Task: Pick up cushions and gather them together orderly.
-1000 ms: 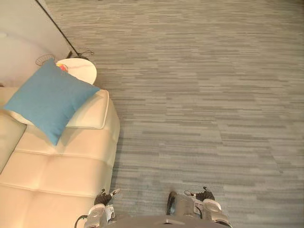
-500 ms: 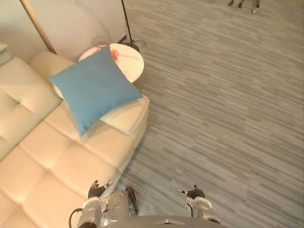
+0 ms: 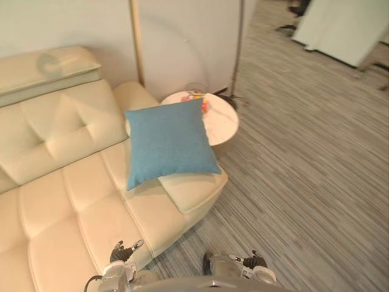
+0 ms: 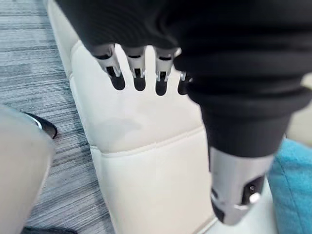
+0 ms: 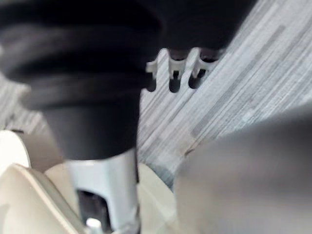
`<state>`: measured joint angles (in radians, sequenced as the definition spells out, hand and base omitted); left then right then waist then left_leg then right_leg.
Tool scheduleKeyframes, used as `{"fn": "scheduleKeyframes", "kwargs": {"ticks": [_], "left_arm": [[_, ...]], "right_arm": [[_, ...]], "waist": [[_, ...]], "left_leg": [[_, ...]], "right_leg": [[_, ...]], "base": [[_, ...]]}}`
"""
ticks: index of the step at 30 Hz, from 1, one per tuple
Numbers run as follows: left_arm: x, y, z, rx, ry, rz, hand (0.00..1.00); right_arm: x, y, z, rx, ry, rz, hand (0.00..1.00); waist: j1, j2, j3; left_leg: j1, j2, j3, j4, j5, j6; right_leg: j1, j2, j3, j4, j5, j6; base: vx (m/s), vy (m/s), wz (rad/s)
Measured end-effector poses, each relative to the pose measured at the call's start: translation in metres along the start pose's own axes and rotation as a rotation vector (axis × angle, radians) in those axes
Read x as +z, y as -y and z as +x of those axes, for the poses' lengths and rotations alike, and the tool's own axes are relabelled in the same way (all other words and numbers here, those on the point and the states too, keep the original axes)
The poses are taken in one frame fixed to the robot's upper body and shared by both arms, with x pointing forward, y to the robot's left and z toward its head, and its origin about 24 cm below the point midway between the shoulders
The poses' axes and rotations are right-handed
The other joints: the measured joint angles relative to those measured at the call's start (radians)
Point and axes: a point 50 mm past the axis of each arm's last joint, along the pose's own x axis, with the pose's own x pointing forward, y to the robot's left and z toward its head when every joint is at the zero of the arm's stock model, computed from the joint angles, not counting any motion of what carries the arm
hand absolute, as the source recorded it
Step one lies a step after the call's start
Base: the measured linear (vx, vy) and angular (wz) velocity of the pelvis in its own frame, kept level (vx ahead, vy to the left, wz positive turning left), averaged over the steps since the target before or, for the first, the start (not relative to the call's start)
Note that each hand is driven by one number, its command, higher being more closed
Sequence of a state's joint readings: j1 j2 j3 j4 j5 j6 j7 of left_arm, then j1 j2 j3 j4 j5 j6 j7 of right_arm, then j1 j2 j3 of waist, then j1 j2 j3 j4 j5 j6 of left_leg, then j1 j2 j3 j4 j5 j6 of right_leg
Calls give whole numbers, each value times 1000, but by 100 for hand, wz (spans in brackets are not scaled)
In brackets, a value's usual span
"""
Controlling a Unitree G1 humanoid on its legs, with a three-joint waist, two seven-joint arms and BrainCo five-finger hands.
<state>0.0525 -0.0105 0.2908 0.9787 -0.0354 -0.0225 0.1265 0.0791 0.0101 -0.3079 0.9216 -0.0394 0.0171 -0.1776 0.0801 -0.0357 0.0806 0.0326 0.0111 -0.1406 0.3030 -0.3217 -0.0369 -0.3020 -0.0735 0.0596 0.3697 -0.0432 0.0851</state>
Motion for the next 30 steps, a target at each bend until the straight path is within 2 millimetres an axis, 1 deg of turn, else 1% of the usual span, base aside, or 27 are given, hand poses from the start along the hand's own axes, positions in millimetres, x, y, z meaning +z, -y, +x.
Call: {"fn": "scheduleKeyframes", "kwargs": {"ticks": [1,2,3,4,5,6,7,8,9,10,11,13,14,15,16,19,20,22,24,26,27,28,29,30], "left_arm": [[-9,8,-3,-10,-26,-36,0],[-12,11,-4,-15,-34,-47,0],[-16,14,-6,-16,-49,-68,0],[-18,13,-6,-10,-56,-81,0],[-19,13,-6,-9,-57,-83,0],[-16,12,-6,-10,-48,-80,0],[-12,9,-5,-5,-31,-76,0],[-11,9,-5,-5,-28,-75,0],[-10,9,-4,-7,-23,-68,0],[-9,10,-4,-12,-19,-57,0],[-8,11,-4,-14,-16,-55,0],[-8,11,-4,-20,-15,-18,0],[-4,8,-2,-15,-4,-10,0],[-4,7,-2,-12,-5,-7,0],[-5,4,-1,-6,-14,-1,0],[-8,6,-2,-17,-21,34,0],[-11,3,-2,-16,-30,57,0],[-10,3,-2,-23,-27,72,0],[-6,4,-1,-30,-13,98,0],[-5,-1,0,-23,-8,126,0],[1,-7,2,-11,8,145,0],[5,-12,3,-2,24,167,0],[8,-15,3,4,34,173,0],[16,-24,5,23,59,185,0]], "right_arm": [[4,9,2,-22,12,-2,0],[6,11,3,-26,17,-6,0],[9,14,4,-34,27,-11,0],[10,15,4,-35,28,-13,0],[9,15,4,-35,25,-13,0],[7,13,4,-32,20,-10,0],[5,12,3,-29,15,-9,0],[5,12,3,-29,14,-9,0],[5,12,3,-30,14,-8,0],[5,12,3,-29,16,-7,0],[6,11,3,-28,16,-7,0],[6,10,3,-28,17,-4,0],[5,6,2,-20,12,4,0],[4,5,2,-17,10,6,0],[2,4,1,-15,4,9,0],[-1,8,1,-28,-3,14,0],[-2,9,0,-33,-5,17,0],[2,10,1,-36,12,21,0],[13,17,-1,-54,71,26,0],[29,25,-2,-77,147,19,0],[50,35,-3,-101,231,10,0],[65,42,-4,-118,292,-3,0],[72,45,-5,-126,323,-19,0],[89,53,-8,-148,396,-56,0]], "waist": [[4,40,-5],[1,56,-7],[-4,82,-6],[-2,87,-5],[-2,86,-4],[-4,79,3],[-3,72,9],[-4,72,9],[-5,72,10],[-4,73,10],[-3,72,10],[-5,66,4],[-3,44,2],[-2,39,0],[0,30,0],[-17,35,-4],[-22,38,-11],[-26,39,-20],[-27,41,-19],[-32,41,-20],[-38,41,-19],[-40,41,-19],[-41,41,-19],[-41,41,-19]], "left_leg": [[3,40,3,-9,5,-11],[6,55,3,-11,6,-13],[6,83,9,-9,20,-37],[2,108,38,11,40,-69],[-6,119,51,33,43,-74],[-44,145,94,114,50,-85],[-81,173,165,206,54,-87],[-96,185,198,233,53,-85],[-121,204,281,253,51,-72],[-124,211,348,216,61,-61],[-123,210,372,195,61,-56],[-89,186,391,83,60,-54],[-76,166,399,20,82,-45],[-72,159,401,1,92,-41],[-43,139,416,-52,122,-34],[8,111,424,-126,153,-29],[24,103,426,-156,166,-28],[29,98,429,-178,177,-27],[41,90,433,-201,188,-26],[43,87,434,-216,198,-25],[41,84,433,-223,205,-23],[41,83,433,-223,207,-23],[41,82,432,-223,208,-23],[40,80,429,-226,211,-22]], "right_leg": [[8,18,-46,12,-38,-21],[13,23,-65,15,-47,-28],[31,30,-108,17,-65,-45],[58,42,-134,10,-80,-62],[72,45,-150,3,-84,-68],[110,47,-189,-13,-93,-82],[143,46,-220,-29,-100,-90],[155,46,-234,-38,-100,-90],[172,42,-253,-52,-100,-90],[176,39,-265,-56,-100,-87],[176,38,-268,-56,-101,-83],[173,31,-271,-79,-89,-64],[169,23,-271,-116,-61,-60],[173,23,-268,-131,-48,-60],[194,21,-260,-184,-17,-56],[241,18,-251,-246,15,-46],[254,17,-248,-268,27,-46],[256,18,-245,-288,40,-44],[266,24,-236,-316,57,-47],[266,26,-232,-331,69,-47],[266,27,-231,-347,81,-49],[266,29,-229,-356,90,-50],[266,29,-227,-361,94,-51],[267,30,-225,-372,104,-52]], "base": [[263,-245,67],[326,-287,82],[299,-276,70],[271,-263,67],[191,-235,66],[135,-209,68],[102,-191,68],[76,-154,61],[48,-71,49],[38,-42,42],[17,35,33],[-3,59,23],[-7,66,7],[8,81,-8],[22,55,-12],[-4,51,-10],[-20,55,-5],[-19,13,-7],[-35,0,-11],[-40,-9,-7],[-50,-12,-4],[-46,-12,-3],[-43,-14,-5],[-55,-16,-5]]}}
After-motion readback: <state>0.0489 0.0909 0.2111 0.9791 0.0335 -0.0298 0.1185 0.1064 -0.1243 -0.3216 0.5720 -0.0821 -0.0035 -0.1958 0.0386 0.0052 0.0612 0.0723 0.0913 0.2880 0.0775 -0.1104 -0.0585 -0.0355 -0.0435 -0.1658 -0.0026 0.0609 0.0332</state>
